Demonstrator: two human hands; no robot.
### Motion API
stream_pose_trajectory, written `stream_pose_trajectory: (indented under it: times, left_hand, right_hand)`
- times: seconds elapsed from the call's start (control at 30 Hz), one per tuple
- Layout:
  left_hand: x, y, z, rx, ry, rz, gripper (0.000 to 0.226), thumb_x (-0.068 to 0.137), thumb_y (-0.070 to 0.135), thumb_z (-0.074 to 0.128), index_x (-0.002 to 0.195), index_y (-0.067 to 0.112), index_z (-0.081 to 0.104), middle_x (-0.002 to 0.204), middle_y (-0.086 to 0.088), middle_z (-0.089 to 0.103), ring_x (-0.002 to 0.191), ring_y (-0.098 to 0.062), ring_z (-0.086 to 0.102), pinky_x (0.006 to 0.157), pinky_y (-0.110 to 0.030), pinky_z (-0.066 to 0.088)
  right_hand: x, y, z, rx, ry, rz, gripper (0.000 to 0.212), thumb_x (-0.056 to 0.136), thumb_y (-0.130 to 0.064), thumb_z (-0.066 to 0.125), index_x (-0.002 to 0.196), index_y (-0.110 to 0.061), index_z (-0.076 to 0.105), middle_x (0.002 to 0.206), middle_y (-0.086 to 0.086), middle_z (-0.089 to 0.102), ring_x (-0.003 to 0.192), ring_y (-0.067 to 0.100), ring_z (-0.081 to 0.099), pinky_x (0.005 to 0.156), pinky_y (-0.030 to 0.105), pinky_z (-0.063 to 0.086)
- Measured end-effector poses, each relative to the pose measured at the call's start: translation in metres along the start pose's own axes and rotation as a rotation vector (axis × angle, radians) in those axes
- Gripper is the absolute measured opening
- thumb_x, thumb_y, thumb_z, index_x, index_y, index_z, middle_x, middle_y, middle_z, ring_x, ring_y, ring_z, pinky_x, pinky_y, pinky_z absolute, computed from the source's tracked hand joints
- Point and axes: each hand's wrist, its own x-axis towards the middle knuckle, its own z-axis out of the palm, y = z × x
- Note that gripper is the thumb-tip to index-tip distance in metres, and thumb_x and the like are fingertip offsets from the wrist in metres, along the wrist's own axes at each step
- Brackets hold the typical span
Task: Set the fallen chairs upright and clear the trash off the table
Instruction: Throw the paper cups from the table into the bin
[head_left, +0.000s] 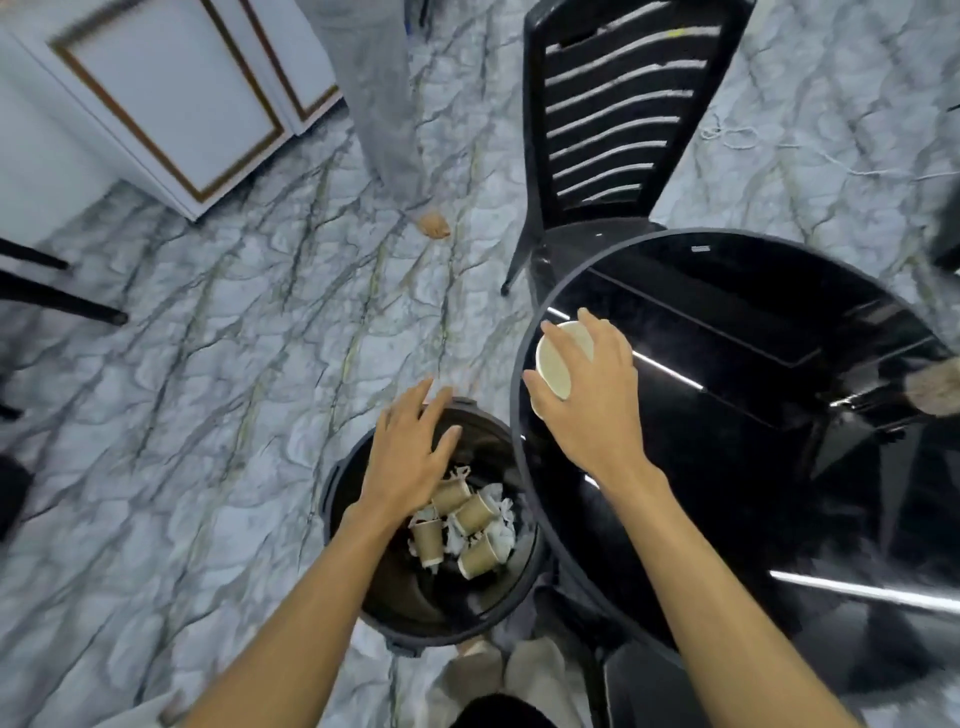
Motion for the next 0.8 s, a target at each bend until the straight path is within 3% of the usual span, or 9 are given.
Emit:
stream_pose_trajectory:
  times: [0.2, 0.4, 0.57, 0.7, 0.8]
  left_hand:
    - [-0.047, -0.081, -0.014, -0.049, 0.056, -0.173, 0.059, 0.099, 0.051, 0.033, 0.153, 0.026, 0.032, 0.163, -0.001, 0.023, 0.150, -0.021, 0.021, 0.120, -0.048, 0.019]
    - [-0.073, -0.149, 0.026, -0.079, 0.048, -0.266, 0.060, 0.098, 0.050, 0.034, 0.152, 0.024, 0.033, 0.162, -0.003, 0.026, 0.149, -0.021, 0.023, 0.120, -0.043, 0.021]
    - [-0.098, -0.188, 0.071, -0.134, -0.037, -0.360, 0.062, 0.097, 0.051, 0.031, 0.154, 0.026, 0.028, 0.164, 0.000, 0.019, 0.151, -0.020, 0.019, 0.120, -0.048, 0.020]
    - [-0.120, -0.196, 0.080, -0.169, -0.064, -0.407, 0.063, 0.097, 0.050, 0.032, 0.154, 0.025, 0.028, 0.164, -0.001, 0.020, 0.150, -0.019, 0.019, 0.121, -0.044, 0.019]
    - [-0.125, -0.197, 0.073, -0.176, -0.069, -0.413, 0.060, 0.099, 0.049, 0.034, 0.154, 0.025, 0.028, 0.164, 0.000, 0.018, 0.151, -0.018, 0.018, 0.121, -0.042, 0.019]
  right_hand:
    - [-0.008, -0.060, 0.074, 0.025, -0.119, -0.104, 0.051, 0.090, -0.043, 0.060, 0.138, -0.026, 0.051, 0.153, 0.007, 0.033, 0.143, 0.029, 0.023, 0.108, 0.052, 0.034]
    - [-0.031, -0.051, 0.182, 0.028, -0.207, -0.108, 0.055, 0.089, -0.044, 0.062, 0.140, -0.027, 0.049, 0.155, 0.008, 0.031, 0.144, 0.030, 0.022, 0.110, 0.051, 0.029]
    - [-0.096, 0.006, 0.288, -0.268, -0.683, -0.027, 0.070, 0.085, -0.060, 0.058, 0.145, -0.030, 0.041, 0.162, 0.009, 0.017, 0.150, 0.033, 0.006, 0.117, 0.055, 0.013]
    - [-0.133, 0.024, 0.298, -0.298, -0.812, 0.071, 0.055, 0.084, -0.047, 0.064, 0.133, -0.025, 0.054, 0.153, 0.010, 0.034, 0.143, 0.032, 0.026, 0.110, 0.052, 0.032]
    - [-0.128, 0.015, 0.282, -0.281, -0.839, 0.084, 0.056, 0.083, -0.039, 0.067, 0.134, -0.023, 0.052, 0.148, 0.008, 0.040, 0.137, 0.031, 0.035, 0.105, 0.048, 0.039]
